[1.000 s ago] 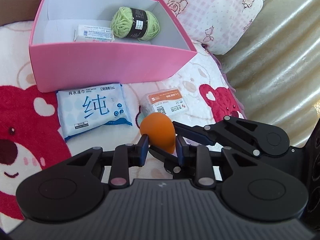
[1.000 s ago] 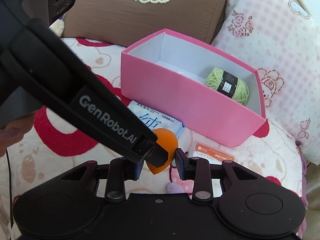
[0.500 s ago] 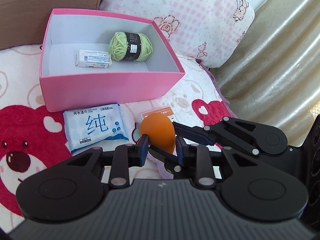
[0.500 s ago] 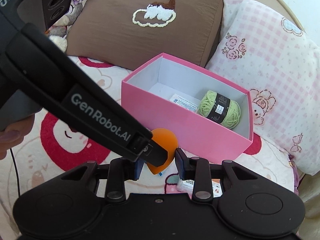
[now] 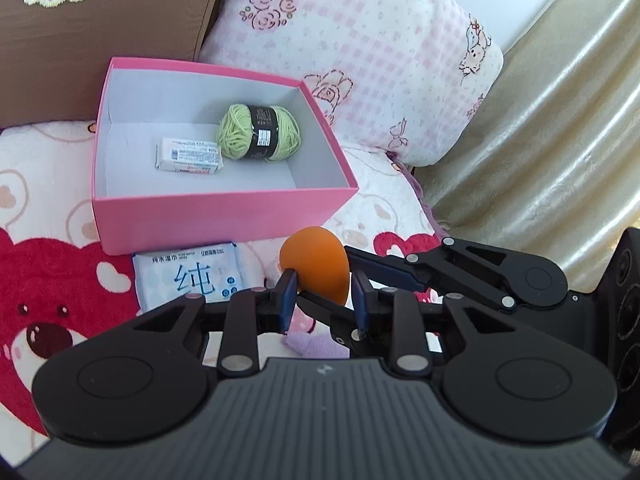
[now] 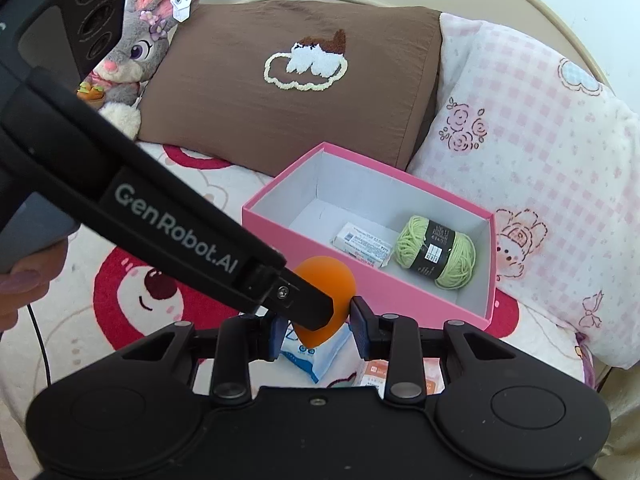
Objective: Organize objects
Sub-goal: 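Lift the sponge with the left gripper and carry it over the pink box, then lower the sponge into the pink box and open the left gripper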
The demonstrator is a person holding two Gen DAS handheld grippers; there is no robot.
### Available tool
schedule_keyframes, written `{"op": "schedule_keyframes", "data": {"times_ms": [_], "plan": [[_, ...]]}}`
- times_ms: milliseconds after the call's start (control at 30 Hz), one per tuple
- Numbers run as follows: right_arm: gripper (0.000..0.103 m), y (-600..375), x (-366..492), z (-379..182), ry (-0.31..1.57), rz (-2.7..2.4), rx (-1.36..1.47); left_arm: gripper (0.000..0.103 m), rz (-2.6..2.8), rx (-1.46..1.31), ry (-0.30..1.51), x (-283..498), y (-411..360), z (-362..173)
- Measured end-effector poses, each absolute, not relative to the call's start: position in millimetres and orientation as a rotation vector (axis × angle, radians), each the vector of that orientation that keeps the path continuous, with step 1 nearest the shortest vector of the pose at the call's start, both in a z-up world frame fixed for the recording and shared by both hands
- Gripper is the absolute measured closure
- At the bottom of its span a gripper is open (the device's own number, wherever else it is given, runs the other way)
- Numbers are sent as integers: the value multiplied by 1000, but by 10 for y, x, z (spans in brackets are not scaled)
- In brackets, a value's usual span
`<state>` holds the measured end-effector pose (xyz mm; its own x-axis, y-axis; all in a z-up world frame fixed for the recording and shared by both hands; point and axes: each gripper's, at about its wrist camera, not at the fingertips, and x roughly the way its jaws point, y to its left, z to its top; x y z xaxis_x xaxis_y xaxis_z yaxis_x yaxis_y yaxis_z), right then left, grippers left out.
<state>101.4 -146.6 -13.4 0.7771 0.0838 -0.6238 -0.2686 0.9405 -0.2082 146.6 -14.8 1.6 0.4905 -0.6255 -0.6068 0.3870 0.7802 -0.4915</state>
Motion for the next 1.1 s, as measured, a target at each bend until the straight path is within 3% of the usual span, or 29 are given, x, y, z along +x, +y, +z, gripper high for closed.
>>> {"op": "schedule_keyframes", "data": {"times_ms": [533, 1100], "plan": [[65, -1430, 1556, 128, 672, 232, -343, 77, -561, -347, 850, 1928, -16, 271], [65, -1912, 2950, -106, 838, 311, -4, 77, -435, -329, 980, 3276, -57, 70]]}}
